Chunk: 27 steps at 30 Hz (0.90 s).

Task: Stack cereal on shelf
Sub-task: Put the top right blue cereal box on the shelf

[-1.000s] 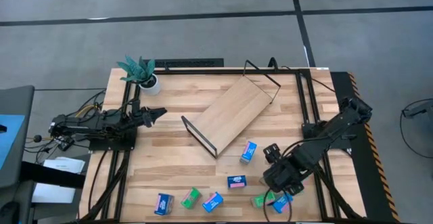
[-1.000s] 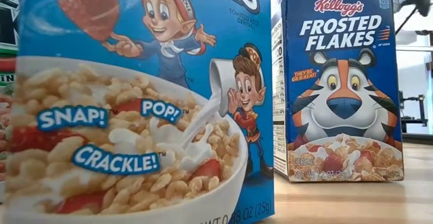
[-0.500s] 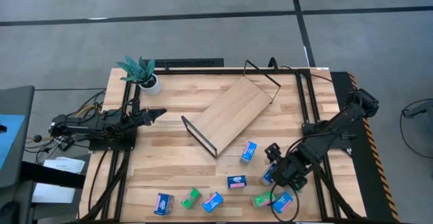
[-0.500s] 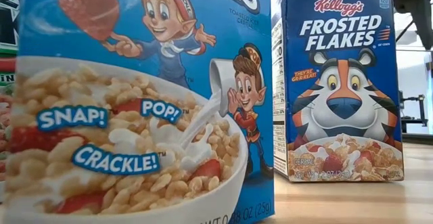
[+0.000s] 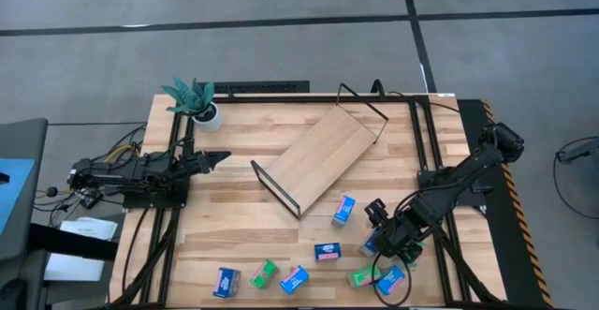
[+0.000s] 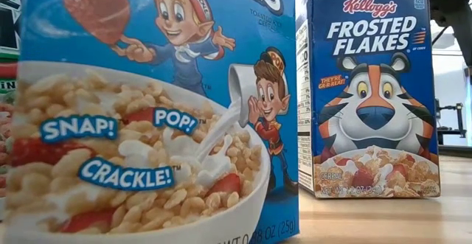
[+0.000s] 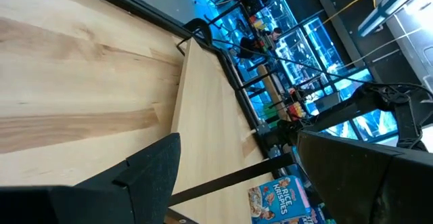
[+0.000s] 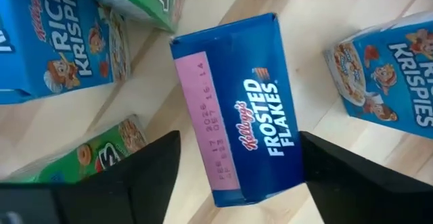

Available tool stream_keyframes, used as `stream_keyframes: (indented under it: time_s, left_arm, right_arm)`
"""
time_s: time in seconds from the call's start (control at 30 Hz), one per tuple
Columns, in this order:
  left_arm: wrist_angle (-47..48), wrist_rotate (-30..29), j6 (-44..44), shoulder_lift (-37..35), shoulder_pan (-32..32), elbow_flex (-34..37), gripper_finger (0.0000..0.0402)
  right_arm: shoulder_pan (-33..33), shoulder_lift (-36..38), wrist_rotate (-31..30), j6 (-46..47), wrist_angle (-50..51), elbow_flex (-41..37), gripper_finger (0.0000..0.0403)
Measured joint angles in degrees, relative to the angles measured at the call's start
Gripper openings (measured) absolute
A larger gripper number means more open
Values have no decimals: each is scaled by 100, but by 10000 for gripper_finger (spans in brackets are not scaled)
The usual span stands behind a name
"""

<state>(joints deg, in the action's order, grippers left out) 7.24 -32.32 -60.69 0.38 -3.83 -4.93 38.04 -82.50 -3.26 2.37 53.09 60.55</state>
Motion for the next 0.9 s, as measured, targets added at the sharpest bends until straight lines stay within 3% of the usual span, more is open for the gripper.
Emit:
stream_keyframes:
  time_s: [0.9]
  left_arm:
    - [134,17,-63,0,1,0,286]
  right_arm:
    - [-216,9,-3,60,332,147,185]
